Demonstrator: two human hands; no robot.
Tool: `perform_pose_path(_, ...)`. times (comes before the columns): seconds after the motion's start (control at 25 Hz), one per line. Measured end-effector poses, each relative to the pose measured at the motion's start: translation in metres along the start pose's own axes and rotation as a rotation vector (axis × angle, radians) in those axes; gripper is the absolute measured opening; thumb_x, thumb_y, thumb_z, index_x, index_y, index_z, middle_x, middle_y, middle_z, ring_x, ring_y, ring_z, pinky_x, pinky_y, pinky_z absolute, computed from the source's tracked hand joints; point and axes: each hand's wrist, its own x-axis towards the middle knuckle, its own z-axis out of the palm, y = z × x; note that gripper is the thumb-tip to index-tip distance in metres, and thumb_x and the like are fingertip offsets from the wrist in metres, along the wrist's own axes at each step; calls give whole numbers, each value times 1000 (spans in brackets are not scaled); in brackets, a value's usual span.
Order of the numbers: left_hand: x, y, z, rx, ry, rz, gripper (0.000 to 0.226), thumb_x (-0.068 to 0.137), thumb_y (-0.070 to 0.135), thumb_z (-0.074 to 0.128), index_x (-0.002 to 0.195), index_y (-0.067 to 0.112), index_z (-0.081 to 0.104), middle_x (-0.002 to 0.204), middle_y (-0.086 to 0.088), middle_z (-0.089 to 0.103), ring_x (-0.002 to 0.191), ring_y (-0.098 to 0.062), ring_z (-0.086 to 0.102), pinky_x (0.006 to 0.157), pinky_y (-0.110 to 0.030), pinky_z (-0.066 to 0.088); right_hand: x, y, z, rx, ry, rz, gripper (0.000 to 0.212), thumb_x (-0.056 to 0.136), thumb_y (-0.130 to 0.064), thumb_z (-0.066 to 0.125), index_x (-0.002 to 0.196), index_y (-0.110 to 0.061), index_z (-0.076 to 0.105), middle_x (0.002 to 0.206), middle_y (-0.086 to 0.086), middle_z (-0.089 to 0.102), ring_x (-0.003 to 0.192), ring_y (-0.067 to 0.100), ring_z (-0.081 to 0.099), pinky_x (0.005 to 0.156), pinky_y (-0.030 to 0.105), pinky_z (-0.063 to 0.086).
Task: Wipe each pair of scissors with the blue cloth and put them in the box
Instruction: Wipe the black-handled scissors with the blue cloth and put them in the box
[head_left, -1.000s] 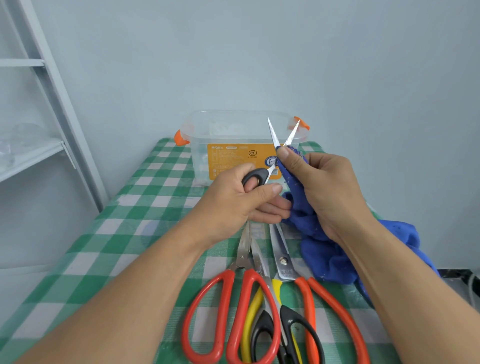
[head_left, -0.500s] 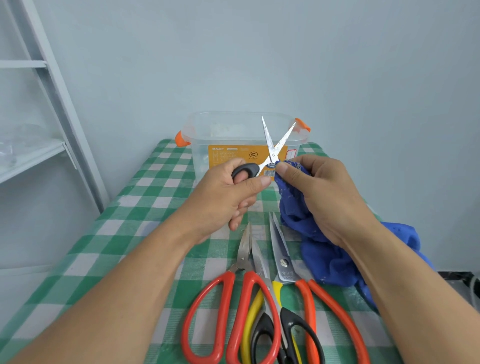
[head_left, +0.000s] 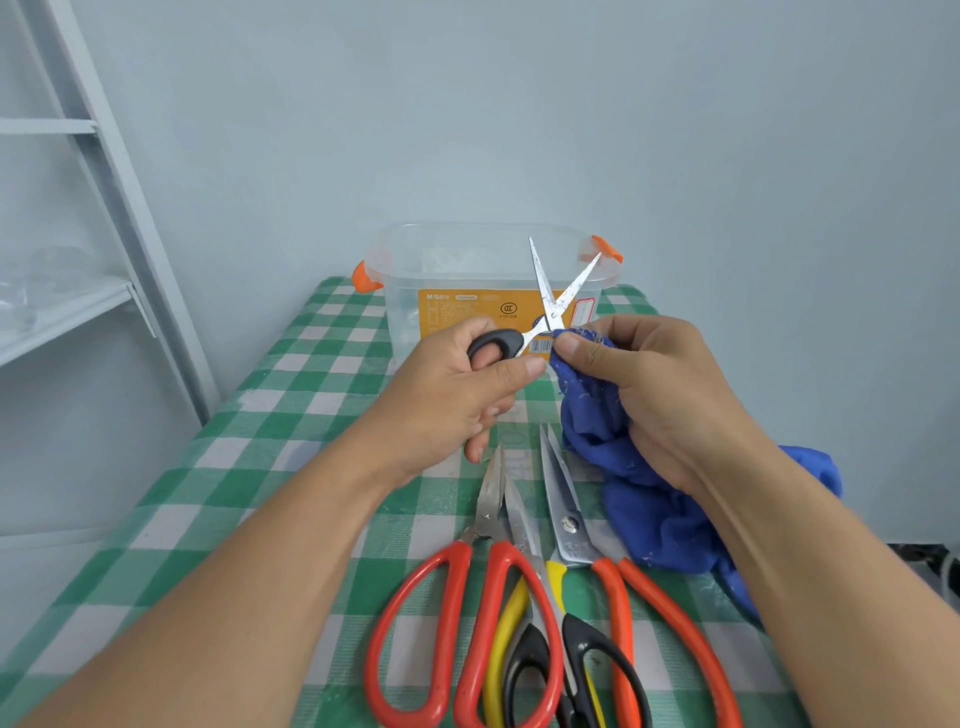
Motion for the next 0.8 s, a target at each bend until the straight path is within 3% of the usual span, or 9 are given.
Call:
perform_pose_path(0.16,0,1,0,3,-27,9,35,96,13,65,78,16,34,53,3,28,40,-10,29,35,-24,38,-1,1,2,38,31,18,30,86,-21,77,84,7,65,61,8,59,51,18,52,53,29,41)
perform_pose_path(0.4,-2,1,4,115,-41,64,34,96,15,66,74,18,39,48,10,38,40,-11,35,39,-28,42,-5,-5,6,-171,138,-33,56,81,-54,76,67,-4,53,57,9,36,52,21,34,54,35,32)
perform_pose_path(0.56,-3,3,6,-19,-49,23,36,97,13,63,75,17,34,52,4,30,40,-10,30,36,-25,40,-6,-5,8,-165,162,-103,58,88,-47,71,65,1,48,49,2,31,44,19,26,42,28,24)
perform_pose_path(0.64,-2,4,4,-72,-29,13,37,96,16,63,76,18,32,53,2,29,41,-11,29,36,-25,39,-6,-3,6,-200,192,-198,55,92,-41,69,65,3,49,52,2,36,49,17,31,47,27,28)
perform_pose_path(0.8,1,3,-3,-146,33,16,40,96,17,64,74,20,30,53,1,31,40,-13,28,37,-25,38,-2,1,2,-192,296,-348,22,94,-28,69,79,-13,73,70,0,64,63,12,51,62,26,43)
